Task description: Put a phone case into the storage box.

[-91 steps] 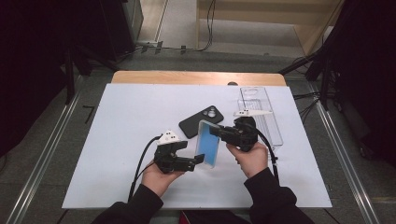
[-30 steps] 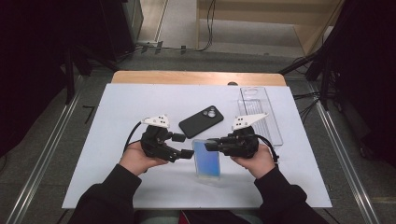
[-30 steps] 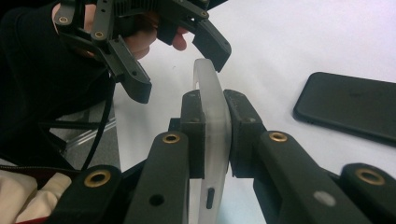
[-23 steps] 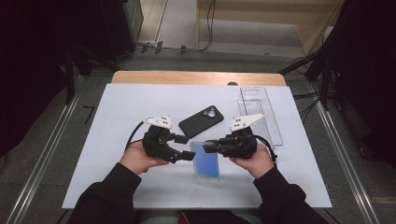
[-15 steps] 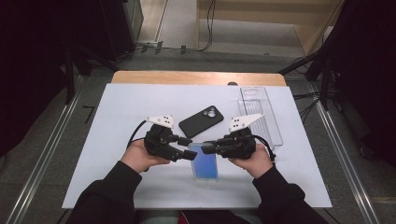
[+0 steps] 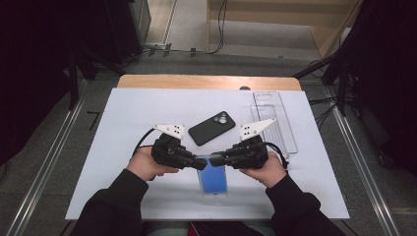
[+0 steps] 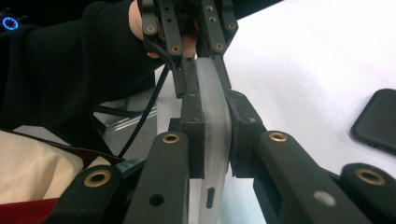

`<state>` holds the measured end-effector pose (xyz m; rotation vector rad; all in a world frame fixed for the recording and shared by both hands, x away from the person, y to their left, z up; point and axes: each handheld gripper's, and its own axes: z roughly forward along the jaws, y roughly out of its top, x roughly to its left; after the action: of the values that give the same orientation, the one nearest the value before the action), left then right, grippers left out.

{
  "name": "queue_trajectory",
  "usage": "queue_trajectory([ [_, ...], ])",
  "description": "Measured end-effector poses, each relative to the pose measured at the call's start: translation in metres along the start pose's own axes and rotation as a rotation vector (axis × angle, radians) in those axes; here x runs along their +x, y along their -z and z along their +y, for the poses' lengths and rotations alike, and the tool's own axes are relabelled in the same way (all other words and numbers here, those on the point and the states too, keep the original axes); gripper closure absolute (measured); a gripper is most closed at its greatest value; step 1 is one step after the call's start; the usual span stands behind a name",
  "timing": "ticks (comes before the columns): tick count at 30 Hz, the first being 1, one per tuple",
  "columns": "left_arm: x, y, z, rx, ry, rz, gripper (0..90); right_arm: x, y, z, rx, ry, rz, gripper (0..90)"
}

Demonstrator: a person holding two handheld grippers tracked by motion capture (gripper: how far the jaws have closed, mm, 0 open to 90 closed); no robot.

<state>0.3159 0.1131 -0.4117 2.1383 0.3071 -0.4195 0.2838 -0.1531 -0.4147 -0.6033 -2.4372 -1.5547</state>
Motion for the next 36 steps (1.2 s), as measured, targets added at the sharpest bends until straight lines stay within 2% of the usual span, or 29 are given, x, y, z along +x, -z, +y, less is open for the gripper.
queue_trajectory([
  [4, 0.0, 0.0, 0.002, 0.012, 0.048, -0.017, 81.3, -0.001, 0.0, 0.0, -0.007, -0.004, 0.0, 76.1],
  [7, -0.001, 0.0, 0.002, 0.032, 0.047, 0.003, 81.3, 0.001, 0.001, 0.0, -0.017, 0.011, -0.013, 62.7],
  [9, -0.001, 0.0, 0.002, 0.027, 0.056, 0.009, 81.3, 0.002, 0.003, 0.0, -0.022, 0.006, -0.021, 54.7],
  [11, 0.0, 0.002, 0.002, 0.02, 0.062, 0.013, 81.3, 0.003, 0.005, -0.001, -0.034, -0.008, -0.041, 50.6],
  [13, 0.001, 0.004, 0.003, 0.01, 0.07, 0.02, 81.2, 0.003, 0.007, -0.002, -0.052, -0.025, -0.066, 42.4],
  [17, 0.002, 0.006, 0.002, -0.001, 0.107, 0.048, 81.2, 0.003, 0.009, -0.007, -0.07, -0.012, -0.104, 29.1],
  [18, 0.003, 0.006, 0.001, 0.003, 0.117, 0.058, 81.1, 0.002, 0.009, -0.008, -0.067, -0.012, -0.125, 24.9],
  [20, 0.004, 0.008, -0.001, 0.018, 0.13, 0.079, 81.1, 0.001, 0.01, -0.009, -0.071, -0.019, -0.169, 23.4],
  [22, 0.004, 0.009, -0.001, 0.008, 0.139, 0.081, 81.0, -0.002, 0.01, -0.011, -0.074, -0.053, -0.202, 22.2],
  [24, 0.005, 0.012, 0.0, -0.007, 0.143, 0.092, 81.1, -0.006, 0.011, -0.013, -0.095, -0.088, -0.197, 18.3],
  [27, 0.007, 0.014, 0.0, -0.017, 0.167, 0.121, 81.0, -0.01, 0.011, -0.016, -0.121, -0.112, -0.233, 12.2],
  [28, 0.007, 0.015, 0.0, -0.023, 0.178, 0.135, 81.0, -0.011, 0.01, -0.017, -0.136, -0.114, -0.261, 4.0],
  [29, 0.008, 0.016, 0.0, -0.024, 0.187, 0.142, 81.0, -0.011, 0.01, -0.016, -0.141, -0.123, -0.293, 0.0],
  [30, 0.008, 0.017, 0.0, -0.026, 0.193, 0.153, 81.0, -0.011, 0.01, -0.016, -0.126, -0.139, -0.314, 0.0],
  [33, 0.01, 0.019, -0.001, -0.026, 0.215, 0.181, 81.0, -0.016, 0.011, -0.019, -0.077, -0.201, -0.26, 0.0],
  [34, 0.01, 0.019, -0.001, -0.026, 0.217, 0.191, 81.0, -0.017, 0.01, -0.02, -0.08, -0.201, -0.259, 0.0],
  [36, 0.011, 0.02, 0.0, -0.029, 0.236, 0.216, 81.0, -0.017, 0.01, -0.022, -0.076, -0.215, -0.289, 0.0],
])
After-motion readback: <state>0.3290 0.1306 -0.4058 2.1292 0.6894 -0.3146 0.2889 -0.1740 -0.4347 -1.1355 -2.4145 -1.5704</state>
